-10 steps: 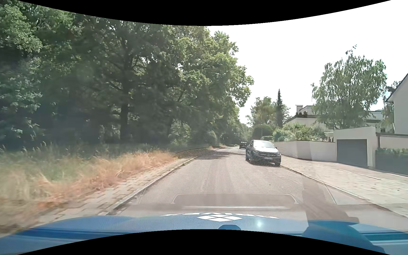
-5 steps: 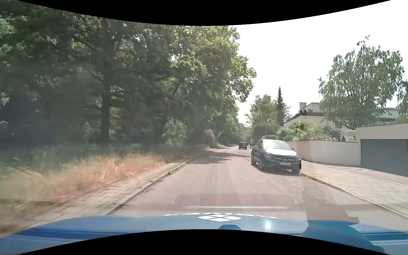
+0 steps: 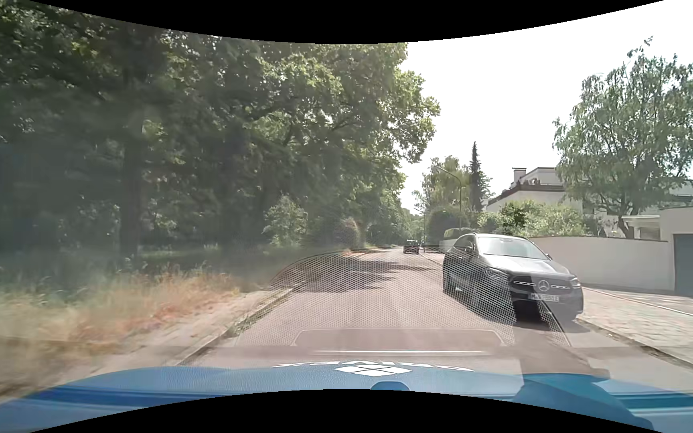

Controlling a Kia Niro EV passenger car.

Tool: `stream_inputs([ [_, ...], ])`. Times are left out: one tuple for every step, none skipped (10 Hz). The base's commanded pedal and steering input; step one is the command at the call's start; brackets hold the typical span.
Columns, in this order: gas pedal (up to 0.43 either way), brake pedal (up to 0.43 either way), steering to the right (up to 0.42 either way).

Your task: Follow the waypoints while adhering to traffic rules and regulations

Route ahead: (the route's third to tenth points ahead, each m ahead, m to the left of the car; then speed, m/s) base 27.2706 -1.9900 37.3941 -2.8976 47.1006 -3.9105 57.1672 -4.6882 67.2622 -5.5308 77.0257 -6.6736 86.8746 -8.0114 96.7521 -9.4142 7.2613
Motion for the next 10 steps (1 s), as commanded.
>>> stream_inputs([
  [0.157, 0.000, 0.019],
  [0.157, 0.000, 0.019],
  [0.157, 0.000, 0.020],
  [0.157, 0.000, 0.020],
  [0.157, 0.000, 0.021],
  [0.157, 0.000, 0.021],
  [0.157, 0.000, 0.021],
  [0.157, 0.000, 0.021],
  [0.157, 0.000, 0.021],
  [0.157, 0.000, 0.022],
])
